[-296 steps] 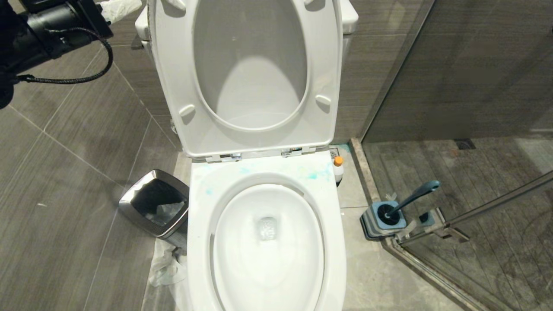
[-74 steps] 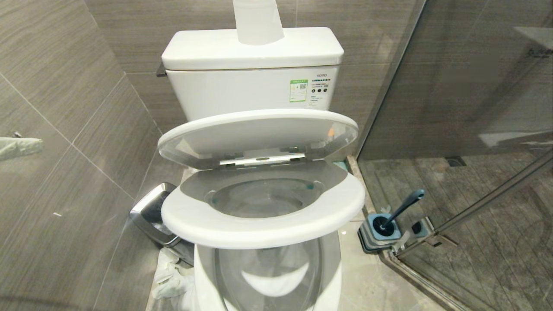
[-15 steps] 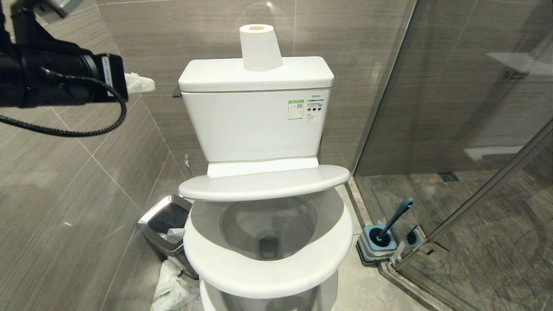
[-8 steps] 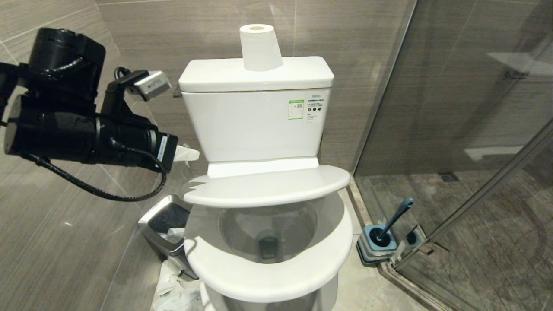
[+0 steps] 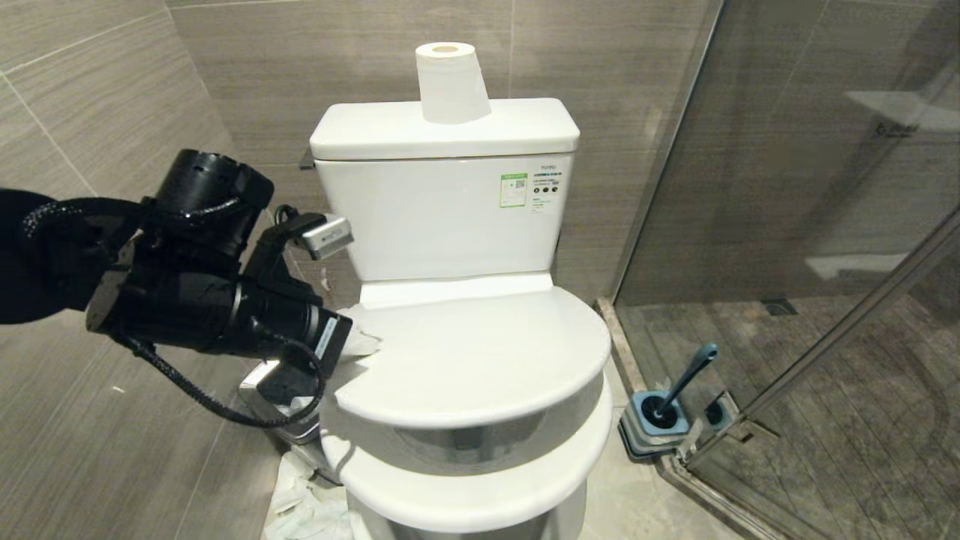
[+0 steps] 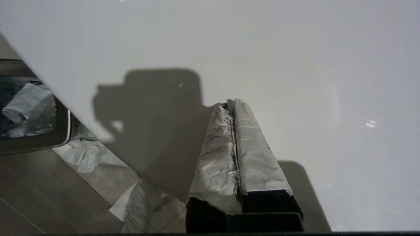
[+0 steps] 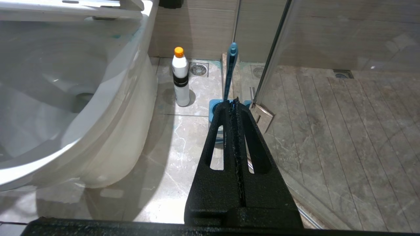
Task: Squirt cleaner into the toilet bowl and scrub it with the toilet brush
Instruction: Close the toilet lid
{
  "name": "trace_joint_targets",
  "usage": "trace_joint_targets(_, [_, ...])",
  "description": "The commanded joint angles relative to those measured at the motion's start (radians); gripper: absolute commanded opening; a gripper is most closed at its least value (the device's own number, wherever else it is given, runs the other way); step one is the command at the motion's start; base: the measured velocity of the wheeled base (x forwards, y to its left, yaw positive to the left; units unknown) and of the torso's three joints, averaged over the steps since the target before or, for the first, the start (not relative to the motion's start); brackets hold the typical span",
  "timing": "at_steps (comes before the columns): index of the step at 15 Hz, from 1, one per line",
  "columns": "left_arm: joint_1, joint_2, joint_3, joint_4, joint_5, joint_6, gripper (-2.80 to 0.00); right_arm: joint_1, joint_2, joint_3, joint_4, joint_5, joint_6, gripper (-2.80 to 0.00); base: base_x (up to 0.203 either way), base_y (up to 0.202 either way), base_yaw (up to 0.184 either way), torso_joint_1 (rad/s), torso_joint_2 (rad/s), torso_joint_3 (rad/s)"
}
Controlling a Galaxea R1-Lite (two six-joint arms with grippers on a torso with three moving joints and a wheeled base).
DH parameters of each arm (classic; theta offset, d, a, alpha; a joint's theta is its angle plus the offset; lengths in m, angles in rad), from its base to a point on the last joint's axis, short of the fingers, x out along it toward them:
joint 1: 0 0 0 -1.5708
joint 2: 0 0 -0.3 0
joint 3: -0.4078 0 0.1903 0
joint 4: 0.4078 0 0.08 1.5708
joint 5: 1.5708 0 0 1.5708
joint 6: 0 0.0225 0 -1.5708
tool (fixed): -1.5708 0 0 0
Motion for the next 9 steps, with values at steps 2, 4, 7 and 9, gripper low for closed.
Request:
trace_joint_targets(2, [-0.020, 0.000, 0.068, 0.002, -0.006, -0.013, -2.80, 0.000, 0.002, 0.000, 0.000, 0.000, -0.001, -2.80, 0.000, 0.000, 0.000, 0.000, 0.00, 0.000])
trace_joint_targets(4, [-0.021, 0.001, 0.089, 0.000, -0.006, -0.036, -2.80, 0.000, 0.002, 0.000, 0.000, 0.000, -0.001, -2.80, 0.000, 0.000, 0.000, 0.000, 0.00, 0.000])
trace_joint_targets(7, [-0.032, 0.003, 0.168, -0.084, -0.005, -0.046, -2.80, 0.000, 0.002, 0.000, 0.000, 0.000, -0.001, -2.80, 0.000, 0.000, 0.000, 0.000, 0.00, 0.000])
trace_joint_targets(9, [-0.051, 0.000, 0.239, -0.143, -0.004, -0.057, -2.80, 0.000, 0.002, 0.000, 0.000, 0.000, -0.001, -2.80, 0.000, 0.000, 0.000, 0.000, 0.00, 0.000])
